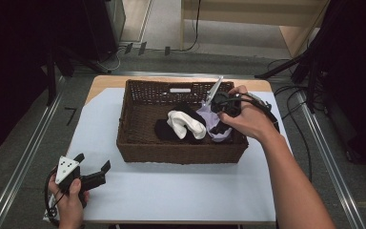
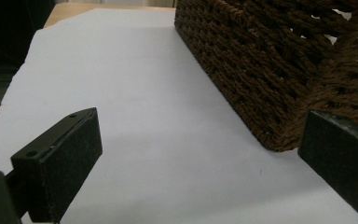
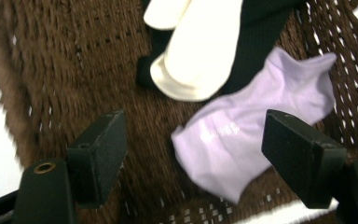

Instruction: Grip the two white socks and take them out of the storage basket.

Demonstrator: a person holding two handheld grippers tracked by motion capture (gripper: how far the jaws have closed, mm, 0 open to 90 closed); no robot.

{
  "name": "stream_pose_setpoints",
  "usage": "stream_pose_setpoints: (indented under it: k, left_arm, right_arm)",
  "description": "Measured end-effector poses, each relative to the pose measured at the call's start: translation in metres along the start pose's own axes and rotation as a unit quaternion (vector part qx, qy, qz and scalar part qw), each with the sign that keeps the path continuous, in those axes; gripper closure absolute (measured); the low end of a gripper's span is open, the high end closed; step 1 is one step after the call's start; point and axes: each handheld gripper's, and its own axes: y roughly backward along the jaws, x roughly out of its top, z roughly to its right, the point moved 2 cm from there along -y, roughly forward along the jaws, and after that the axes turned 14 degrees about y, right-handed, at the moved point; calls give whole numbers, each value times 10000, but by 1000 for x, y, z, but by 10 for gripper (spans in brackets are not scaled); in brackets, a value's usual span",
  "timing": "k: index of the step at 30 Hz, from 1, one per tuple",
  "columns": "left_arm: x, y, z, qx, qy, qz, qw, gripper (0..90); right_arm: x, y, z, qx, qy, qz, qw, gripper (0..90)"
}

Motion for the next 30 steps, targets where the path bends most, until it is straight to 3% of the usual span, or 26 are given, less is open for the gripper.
stream_pose_setpoints:
  k: [10,21,24,30]
  left_arm:
    - [0,0,1,-24,-39,-6,10000,4]
    - [0,0,1,-26,-38,-7,10000,4]
    - [0,0,0,-25,-41,-7,10000,4]
    - [0,0,0,-30,-39,-5,10000,4]
  right_arm:
    - [30,-31,1,-2,111,-46,9999,266]
    - [49,-62,3,-245,-70,-151,9996,427]
    - [53,-68,3,-365,-130,-164,9991,523]
    - [58,-72,8,-557,-245,-262,9978,843]
